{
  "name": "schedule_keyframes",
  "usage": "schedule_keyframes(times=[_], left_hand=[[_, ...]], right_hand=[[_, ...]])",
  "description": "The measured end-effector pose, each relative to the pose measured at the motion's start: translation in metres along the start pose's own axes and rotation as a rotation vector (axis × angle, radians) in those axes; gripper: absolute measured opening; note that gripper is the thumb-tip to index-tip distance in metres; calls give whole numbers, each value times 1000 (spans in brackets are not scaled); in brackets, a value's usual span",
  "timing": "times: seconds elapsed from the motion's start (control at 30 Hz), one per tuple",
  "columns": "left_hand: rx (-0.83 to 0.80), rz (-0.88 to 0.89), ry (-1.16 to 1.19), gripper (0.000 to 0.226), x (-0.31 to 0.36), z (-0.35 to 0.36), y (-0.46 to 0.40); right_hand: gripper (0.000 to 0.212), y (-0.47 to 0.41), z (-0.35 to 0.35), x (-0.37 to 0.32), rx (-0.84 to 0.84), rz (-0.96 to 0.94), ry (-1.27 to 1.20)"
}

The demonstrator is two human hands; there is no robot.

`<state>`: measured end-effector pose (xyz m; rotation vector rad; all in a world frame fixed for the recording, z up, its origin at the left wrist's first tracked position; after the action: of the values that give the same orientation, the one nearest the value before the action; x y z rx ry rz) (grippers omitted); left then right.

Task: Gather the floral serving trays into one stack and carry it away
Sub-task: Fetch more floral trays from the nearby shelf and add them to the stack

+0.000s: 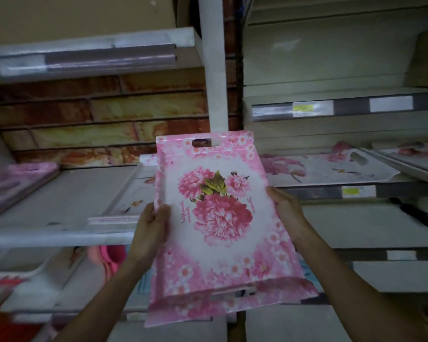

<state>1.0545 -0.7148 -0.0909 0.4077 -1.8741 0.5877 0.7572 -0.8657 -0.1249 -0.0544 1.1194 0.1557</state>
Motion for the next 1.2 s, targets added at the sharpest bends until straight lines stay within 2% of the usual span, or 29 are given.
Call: schedule_keyframes(times=[0.1, 0.4, 0.6, 0.8, 0.93, 1.07, 1.2], left_hand=[[66, -25, 40, 25, -10, -41, -4], [167, -44, 40, 32, -34, -136, -38], [169, -74, 99, 32, -40, -161, -93], [134, -65, 129, 26, -44, -162, -166], [76, -107, 150, 32, -55, -153, -213], [-50, -127, 162, 38, -64, -134, -246], [-84, -122, 139, 35, -83, -123, -263]], right_hand=[[20, -7, 43, 9, -76, 4, 17], [16, -25, 157, 32, -165, 44, 59], [14, -37, 203, 35, -250, 43, 49], [30, -56, 222, 40, -281, 33, 112], [36, -71, 227, 34, -214, -38, 242], [33, -89, 223, 36, -108, -88, 335], [32, -98, 213, 53, -37, -123, 440]])
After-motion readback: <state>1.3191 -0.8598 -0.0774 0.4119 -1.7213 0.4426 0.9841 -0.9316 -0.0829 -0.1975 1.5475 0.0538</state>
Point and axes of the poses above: each hand's wrist, its own y-axis away from the middle knuckle, its own z-axis out of the palm, x = y × z, the point moved 10 cm from there along -y, towards the middle knuckle, and after that the axes turned 8 degrees about -y, right-handed, at the moved point
